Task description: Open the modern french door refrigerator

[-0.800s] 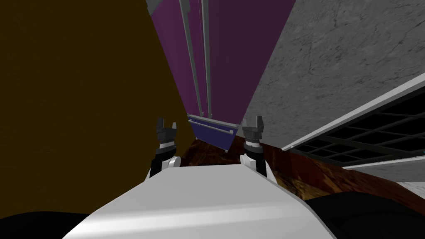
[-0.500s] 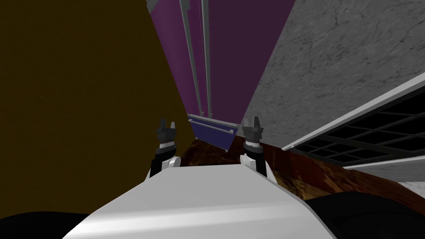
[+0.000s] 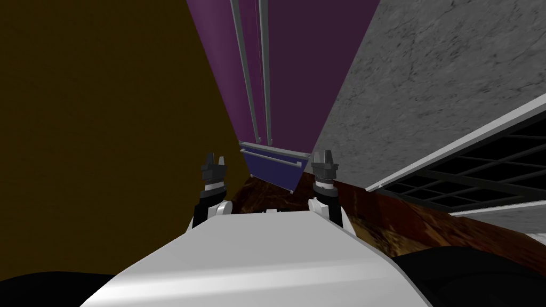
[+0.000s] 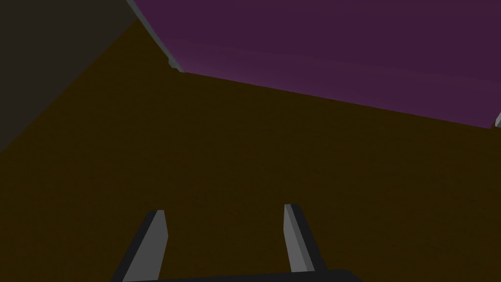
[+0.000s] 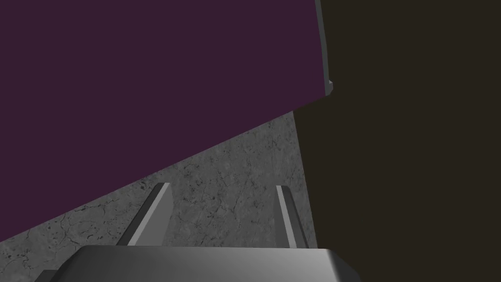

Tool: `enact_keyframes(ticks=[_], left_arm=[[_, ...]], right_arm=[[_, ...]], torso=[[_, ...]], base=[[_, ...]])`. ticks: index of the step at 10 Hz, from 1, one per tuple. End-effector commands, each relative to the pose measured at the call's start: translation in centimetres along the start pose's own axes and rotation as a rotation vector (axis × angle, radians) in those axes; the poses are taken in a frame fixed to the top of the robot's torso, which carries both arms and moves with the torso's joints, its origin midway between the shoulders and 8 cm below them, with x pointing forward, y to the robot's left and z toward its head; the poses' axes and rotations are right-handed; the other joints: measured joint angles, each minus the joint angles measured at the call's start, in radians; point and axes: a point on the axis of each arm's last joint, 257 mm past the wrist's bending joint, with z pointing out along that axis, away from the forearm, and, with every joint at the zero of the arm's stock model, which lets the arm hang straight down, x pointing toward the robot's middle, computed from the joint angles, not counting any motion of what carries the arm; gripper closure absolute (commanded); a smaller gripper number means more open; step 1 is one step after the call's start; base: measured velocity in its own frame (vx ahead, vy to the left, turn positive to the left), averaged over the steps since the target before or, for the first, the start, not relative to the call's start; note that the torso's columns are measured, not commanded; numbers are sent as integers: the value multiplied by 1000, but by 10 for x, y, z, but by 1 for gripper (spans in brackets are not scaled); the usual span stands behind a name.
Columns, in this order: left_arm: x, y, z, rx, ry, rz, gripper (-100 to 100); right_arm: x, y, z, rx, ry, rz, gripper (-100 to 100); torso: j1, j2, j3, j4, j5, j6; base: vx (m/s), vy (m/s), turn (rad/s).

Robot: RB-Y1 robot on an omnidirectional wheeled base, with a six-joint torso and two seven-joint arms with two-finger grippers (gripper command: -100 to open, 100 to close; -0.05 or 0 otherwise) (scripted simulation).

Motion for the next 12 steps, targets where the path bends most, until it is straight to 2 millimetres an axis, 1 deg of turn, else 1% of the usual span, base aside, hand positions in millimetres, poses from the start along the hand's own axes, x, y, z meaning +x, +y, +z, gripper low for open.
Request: enact_keyframes(ticks=[1,2,3,4,7,8,10,11,12], left_arm=[[0,0,0,0,0,0,0],[0,0,0,0,0,0,0],[0,0,0,-1,0,0,0],[0,0,0,-1,0,0,0],[0,0,0,-1,0,0,0],[0,0,0,-1,0,0,0],[0,0,0,-1,0,0,0],[0,0,0,-1,0,0,0],[0,0,0,-1,0,0,0]], right_arm=[[0,0,0,0,0,0,0],[6,-6,-1,20,39,-29,-100],[10,-11,-2,38,69,-56,-100],[15,-19,-4,60,102,-91,-100],[28,-49,-12,148,197,-227,-100],[29,-50,-13,148,203,-236,-100],[34,-76,-22,217,261,-346,-100],[36,-77,-22,217,273,-364,-100],[36,-91,-28,254,301,-424,-100]], torso=[[0,74,-148,74,0,0],[0,148,-295,148,0,0],[0,181,-364,180,0,0],[1,190,-384,190,0,0],[1,193,-390,194,0,0],[0,194,-390,194,0,0],[0,195,-389,195,0,0],[1,193,-390,194,0,0],[0,194,-389,194,0,0]], base=[[0,0,0],[15,10,16],[19,21,26],[22,36,37],[47,45,47],[30,38,22],[49,48,61],[42,44,24],[40,41,40]])
